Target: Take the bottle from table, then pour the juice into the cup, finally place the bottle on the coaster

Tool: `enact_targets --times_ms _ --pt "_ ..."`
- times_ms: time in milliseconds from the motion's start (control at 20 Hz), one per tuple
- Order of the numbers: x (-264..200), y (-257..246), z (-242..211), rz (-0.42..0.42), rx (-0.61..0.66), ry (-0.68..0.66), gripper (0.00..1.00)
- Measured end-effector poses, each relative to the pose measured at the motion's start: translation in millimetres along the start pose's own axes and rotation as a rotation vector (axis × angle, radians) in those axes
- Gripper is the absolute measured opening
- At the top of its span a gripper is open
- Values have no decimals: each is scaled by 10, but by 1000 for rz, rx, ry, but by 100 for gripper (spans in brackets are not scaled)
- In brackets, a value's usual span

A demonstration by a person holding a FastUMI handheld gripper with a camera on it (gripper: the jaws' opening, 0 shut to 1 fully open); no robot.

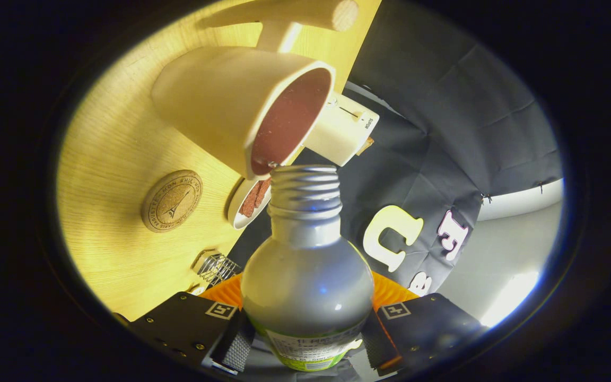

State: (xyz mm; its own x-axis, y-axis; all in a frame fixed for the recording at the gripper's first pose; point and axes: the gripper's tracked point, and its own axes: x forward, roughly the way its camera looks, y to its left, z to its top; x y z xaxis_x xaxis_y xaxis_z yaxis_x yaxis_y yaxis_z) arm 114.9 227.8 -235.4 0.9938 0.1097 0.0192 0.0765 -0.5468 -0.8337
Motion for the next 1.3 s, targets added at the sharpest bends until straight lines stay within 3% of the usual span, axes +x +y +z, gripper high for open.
enact_targets --times_ms 550,1300 --pt "-37 5 29 19 4 4 82" --pt "-38 89 46 47 112 10 82"
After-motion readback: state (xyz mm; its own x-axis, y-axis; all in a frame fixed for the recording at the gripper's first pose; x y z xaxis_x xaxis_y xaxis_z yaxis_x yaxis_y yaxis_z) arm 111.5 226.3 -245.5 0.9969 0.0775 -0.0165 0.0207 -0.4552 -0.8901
